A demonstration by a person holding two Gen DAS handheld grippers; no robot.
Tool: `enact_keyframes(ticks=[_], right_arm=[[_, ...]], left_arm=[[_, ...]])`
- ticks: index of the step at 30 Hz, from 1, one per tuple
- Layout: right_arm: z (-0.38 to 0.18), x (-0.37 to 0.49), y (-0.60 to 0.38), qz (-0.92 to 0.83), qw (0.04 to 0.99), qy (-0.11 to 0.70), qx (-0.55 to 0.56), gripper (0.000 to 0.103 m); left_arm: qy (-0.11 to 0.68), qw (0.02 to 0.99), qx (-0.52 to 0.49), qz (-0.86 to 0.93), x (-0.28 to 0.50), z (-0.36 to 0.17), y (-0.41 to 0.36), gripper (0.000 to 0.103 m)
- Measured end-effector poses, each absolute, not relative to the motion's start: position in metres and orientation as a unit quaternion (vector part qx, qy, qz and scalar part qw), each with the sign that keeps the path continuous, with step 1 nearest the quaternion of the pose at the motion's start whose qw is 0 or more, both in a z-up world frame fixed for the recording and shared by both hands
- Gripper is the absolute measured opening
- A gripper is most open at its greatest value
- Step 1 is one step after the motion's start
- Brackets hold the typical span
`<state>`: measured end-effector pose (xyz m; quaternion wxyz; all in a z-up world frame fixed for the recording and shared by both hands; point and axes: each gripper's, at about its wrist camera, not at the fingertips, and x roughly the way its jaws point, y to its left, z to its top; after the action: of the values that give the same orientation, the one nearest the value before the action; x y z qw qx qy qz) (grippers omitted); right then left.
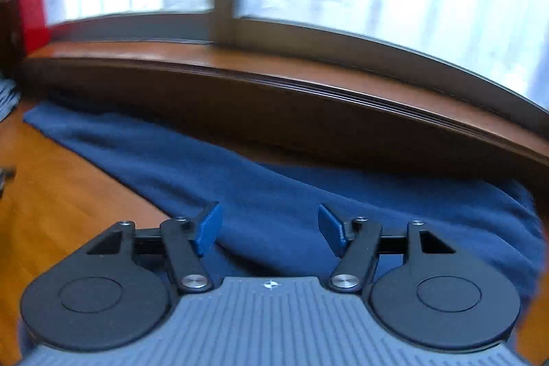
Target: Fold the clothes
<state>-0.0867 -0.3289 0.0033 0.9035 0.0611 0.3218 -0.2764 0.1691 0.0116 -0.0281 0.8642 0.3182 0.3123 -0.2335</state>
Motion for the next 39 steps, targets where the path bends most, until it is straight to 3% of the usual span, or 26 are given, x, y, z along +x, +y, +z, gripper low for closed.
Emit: enact_keyframes(ticks=[6,12,18,25,26,27,28,29,30,31,35,39], right_arm=[[-0.005,-0.198,-0.372,-0.385,0.856,0.326,0.111,0.066],[-0.037,-0.291,-0.418,-0.403,0.825,0.299,0.260,0.066],[-0.061,-0.303,-0.426,-0.340,0.840,0.300,0.297,0.071],[-0.072,-0.265,-0.424,-0.282,0.870,0.307,0.264,0.072],[-0.073,-0.257,-0.421,-0.280,0.874,0.308,0.251,0.071],[-0.074,-0.251,-0.418,-0.283,0.877,0.309,0.236,0.065],[-0.075,-0.245,-0.415,-0.286,0.879,0.310,0.221,0.041],[-0.075,-0.241,-0.414,-0.288,0.881,0.310,0.211,0.027],[-0.074,-0.237,-0.414,-0.290,0.882,0.308,0.205,0.018],[-0.066,-0.240,-0.415,-0.294,0.883,0.293,0.218,0.016],[0.003,-0.271,-0.416,-0.325,0.899,0.190,0.223,0.016],[0.079,-0.282,-0.414,-0.345,0.920,0.138,0.124,0.016]], left_arm=[[0.318,0.829,0.294,-0.354,0.062,-0.027,-0.009,0.079],[0.340,0.819,0.264,-0.378,0.002,-0.023,-0.039,0.079],[0.384,0.822,0.244,-0.343,-0.030,-0.022,-0.049,0.079],[0.362,0.836,0.281,-0.302,-0.059,-0.031,-0.066,0.081],[0.356,0.842,0.286,-0.286,-0.057,-0.038,-0.071,0.073],[0.357,0.846,0.291,-0.271,-0.052,-0.046,-0.076,0.048],[0.362,0.847,0.292,-0.256,-0.046,-0.052,-0.079,0.031],[0.369,0.849,0.285,-0.248,-0.039,-0.052,-0.079,0.013],[0.377,0.851,0.267,-0.250,-0.032,-0.048,-0.076,0.012],[0.379,0.856,0.250,-0.249,-0.025,-0.041,-0.073,0.012],[0.301,0.904,0.203,-0.227,-0.020,0.036,-0.051,0.012],[0.222,0.927,0.208,-0.219,-0.010,0.088,-0.050,0.012]])
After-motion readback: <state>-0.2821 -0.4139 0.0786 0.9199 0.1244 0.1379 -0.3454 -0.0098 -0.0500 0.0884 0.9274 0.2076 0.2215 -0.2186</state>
